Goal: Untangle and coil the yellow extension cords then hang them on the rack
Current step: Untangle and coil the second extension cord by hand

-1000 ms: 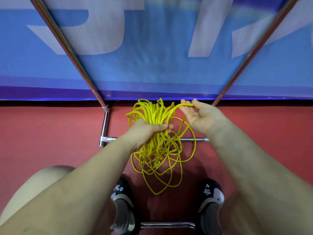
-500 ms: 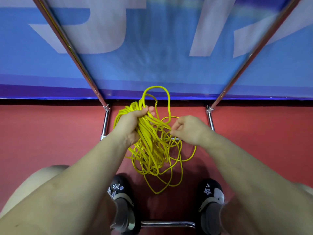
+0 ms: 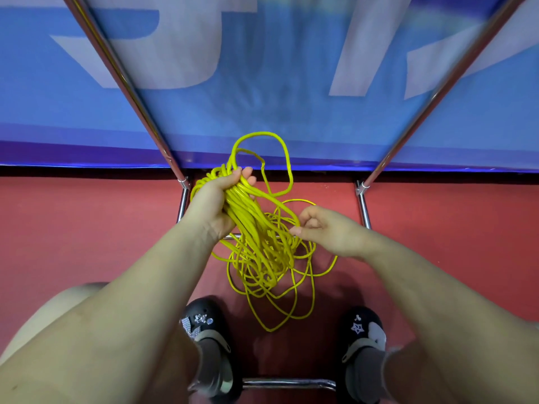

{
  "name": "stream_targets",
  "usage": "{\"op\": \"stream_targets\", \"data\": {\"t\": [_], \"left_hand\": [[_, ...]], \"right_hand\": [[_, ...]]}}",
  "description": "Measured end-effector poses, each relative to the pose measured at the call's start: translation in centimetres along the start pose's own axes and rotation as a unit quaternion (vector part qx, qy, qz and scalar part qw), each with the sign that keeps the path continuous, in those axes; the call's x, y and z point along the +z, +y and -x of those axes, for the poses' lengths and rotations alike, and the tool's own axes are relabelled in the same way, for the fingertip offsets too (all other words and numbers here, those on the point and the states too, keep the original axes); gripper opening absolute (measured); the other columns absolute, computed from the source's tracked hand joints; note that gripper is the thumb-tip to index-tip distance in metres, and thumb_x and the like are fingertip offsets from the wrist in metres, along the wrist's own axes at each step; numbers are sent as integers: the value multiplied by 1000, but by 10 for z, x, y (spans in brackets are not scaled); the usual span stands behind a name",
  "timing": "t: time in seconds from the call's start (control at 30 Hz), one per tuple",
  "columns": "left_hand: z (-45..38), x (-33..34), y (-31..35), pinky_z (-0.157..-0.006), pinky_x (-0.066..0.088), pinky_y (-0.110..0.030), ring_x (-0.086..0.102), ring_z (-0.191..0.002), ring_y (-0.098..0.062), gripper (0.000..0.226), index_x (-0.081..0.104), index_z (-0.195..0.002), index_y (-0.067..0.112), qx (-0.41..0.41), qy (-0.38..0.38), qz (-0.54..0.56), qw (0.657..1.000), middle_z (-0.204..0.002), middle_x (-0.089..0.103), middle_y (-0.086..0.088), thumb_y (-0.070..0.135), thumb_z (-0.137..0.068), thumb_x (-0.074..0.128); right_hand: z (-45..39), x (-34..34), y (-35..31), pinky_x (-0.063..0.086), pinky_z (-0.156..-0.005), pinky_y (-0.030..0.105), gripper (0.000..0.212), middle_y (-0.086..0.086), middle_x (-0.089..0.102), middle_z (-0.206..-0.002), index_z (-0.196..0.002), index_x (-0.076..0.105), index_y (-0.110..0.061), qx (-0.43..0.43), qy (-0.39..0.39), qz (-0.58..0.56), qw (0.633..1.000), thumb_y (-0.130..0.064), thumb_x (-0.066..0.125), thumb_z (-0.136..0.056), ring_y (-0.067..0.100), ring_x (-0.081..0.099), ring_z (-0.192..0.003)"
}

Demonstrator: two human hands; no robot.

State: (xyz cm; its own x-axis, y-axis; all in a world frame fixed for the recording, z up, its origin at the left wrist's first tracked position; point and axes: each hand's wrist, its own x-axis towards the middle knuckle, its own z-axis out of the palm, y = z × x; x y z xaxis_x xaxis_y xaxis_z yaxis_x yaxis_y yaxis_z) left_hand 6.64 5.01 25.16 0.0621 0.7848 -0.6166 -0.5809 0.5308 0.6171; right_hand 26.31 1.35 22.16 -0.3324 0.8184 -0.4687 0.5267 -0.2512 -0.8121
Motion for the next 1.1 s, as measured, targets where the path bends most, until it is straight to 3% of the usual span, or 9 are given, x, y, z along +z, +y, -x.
{"op": "stream_targets", "data": {"t": [0.1,0.2,0.27,0.4,0.47,0.57,0.7,0.93,1.1], "left_hand": [[-4,-5,4,-61,46,-23,66,-57,-6,49,74,-58,13,18,0,5,1000,-63,69,5,13,-97,44],[-3,-6,3,-53,49,-21,65,-56,-6,41,72,-66,12,17,14,-3,1000,-63,68,4,13,-97,46],[-3,-5,2,-55,48,-21,64,-53,-6,48,73,-58,14,25,25,-19,999,-60,68,5,13,-97,45],[-2,-5,9,-55,48,-21,65,-56,-4,20,60,-83,11,45,59,7,997,-60,68,8,10,-97,45],[-3,-7,12,-51,49,-19,65,-58,-3,17,58,-86,11,53,72,24,996,-60,68,9,10,-97,45],[-2,-9,13,-47,49,-17,64,-58,-4,18,59,-86,11,52,74,30,995,-61,69,8,13,-98,45],[0,-7,12,-55,46,-21,62,-53,-6,21,57,-82,12,56,74,14,996,-61,70,7,14,-98,44],[-4,-3,7,-61,47,-23,63,-74,-7,15,59,-84,16,56,76,7,995,-64,71,7,20,-96,50],[-4,-1,0,-57,48,-22,62,-72,-6,11,59,-86,17,25,56,-28,998,-67,71,8,21,-95,53]], "right_hand": [[2,-10,-8,41,-70,34,14,11,68,-80,-81,47,-20,-27,46,-65,996,-16,53,-93,21,52,-74],[6,-27,-17,42,-55,18,12,2,61,-67,-82,52,-18,-39,90,-78,992,-18,51,-94,9,55,-55],[8,-32,-15,42,-56,22,13,2,61,-67,-80,55,-17,-23,65,-26,997,-21,54,-92,6,55,-53],[11,-29,0,39,-61,18,12,10,67,-84,-85,54,-12,58,-62,120,989,-22,61,-89,11,54,-67],[12,-29,3,39,-62,18,9,10,69,-91,-87,52,-15,64,-75,127,987,-18,60,-89,10,54,-71],[13,-35,1,45,-70,27,12,5,67,-82,-85,52,-18,52,-44,114,991,-9,59,-88,15,58,-75],[14,-43,-4,51,-75,36,13,6,67,-77,-102,54,-11,-1,21,29,999,-5,55,-91,24,62,-71],[12,-42,-16,49,-61,24,14,3,62,-70,-107,53,-12,-52,91,-34,994,-6,49,-94,20,57,-59],[11,-35,-32,49,-56,18,16,1,58,-72,-109,54,-14,-57,94,-50,993,-10,50,-94,3,56,-48]]}}
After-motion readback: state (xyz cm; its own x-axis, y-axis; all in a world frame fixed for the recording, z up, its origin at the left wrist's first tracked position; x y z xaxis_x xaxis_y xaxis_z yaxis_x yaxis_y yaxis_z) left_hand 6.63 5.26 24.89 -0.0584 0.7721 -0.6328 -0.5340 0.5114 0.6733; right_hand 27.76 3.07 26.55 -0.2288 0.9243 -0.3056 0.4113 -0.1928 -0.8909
